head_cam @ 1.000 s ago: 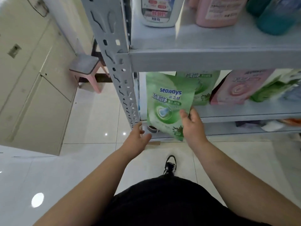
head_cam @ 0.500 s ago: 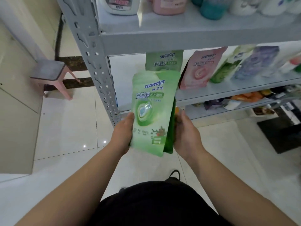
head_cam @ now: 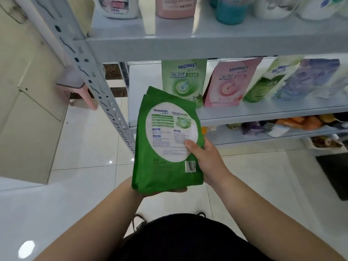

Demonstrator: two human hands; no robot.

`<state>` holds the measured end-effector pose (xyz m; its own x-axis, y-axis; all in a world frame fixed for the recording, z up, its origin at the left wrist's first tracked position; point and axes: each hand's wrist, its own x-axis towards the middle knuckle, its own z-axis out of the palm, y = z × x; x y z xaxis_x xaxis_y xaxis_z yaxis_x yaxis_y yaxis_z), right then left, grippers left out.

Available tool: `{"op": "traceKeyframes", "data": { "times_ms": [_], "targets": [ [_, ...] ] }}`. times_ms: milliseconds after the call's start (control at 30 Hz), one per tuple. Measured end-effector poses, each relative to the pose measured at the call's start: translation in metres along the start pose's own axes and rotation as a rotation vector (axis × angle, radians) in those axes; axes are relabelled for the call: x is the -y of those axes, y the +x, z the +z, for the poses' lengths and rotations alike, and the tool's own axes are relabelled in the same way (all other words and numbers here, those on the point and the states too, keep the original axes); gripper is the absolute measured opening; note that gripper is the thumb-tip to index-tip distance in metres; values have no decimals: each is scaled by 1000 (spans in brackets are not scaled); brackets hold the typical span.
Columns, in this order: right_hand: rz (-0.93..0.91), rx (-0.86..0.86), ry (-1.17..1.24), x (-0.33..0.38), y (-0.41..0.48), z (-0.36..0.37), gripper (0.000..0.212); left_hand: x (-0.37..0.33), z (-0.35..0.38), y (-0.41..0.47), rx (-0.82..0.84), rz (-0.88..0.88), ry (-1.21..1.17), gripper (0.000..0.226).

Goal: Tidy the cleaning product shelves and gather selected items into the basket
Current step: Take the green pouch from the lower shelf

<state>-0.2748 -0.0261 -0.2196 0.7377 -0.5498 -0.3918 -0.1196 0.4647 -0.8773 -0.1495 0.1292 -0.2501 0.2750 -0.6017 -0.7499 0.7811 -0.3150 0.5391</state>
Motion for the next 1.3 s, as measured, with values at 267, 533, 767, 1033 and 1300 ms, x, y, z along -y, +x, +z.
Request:
{"op": "traceKeyframes", "data": {
  "times_ms": [267,533,767,1033,1300],
  "targets": [
    [-54,72,-145,5,7,-41,39,4,8,-16,-63,372,249,75],
    [108,365,-94,-18,11,-81,64,47,40,-17,-373,551,195,65],
    [69,232,-164,-20,-1,-74,55,45,36,-24,-350,404,154,72],
    [163,379,69,-6,-17,-28,33,14,19,-19,-449,205,-121,41],
    [115,358,-98,-22,-12,54,52,11,-8,-31,431,-200,-250,21]
  ]
}}
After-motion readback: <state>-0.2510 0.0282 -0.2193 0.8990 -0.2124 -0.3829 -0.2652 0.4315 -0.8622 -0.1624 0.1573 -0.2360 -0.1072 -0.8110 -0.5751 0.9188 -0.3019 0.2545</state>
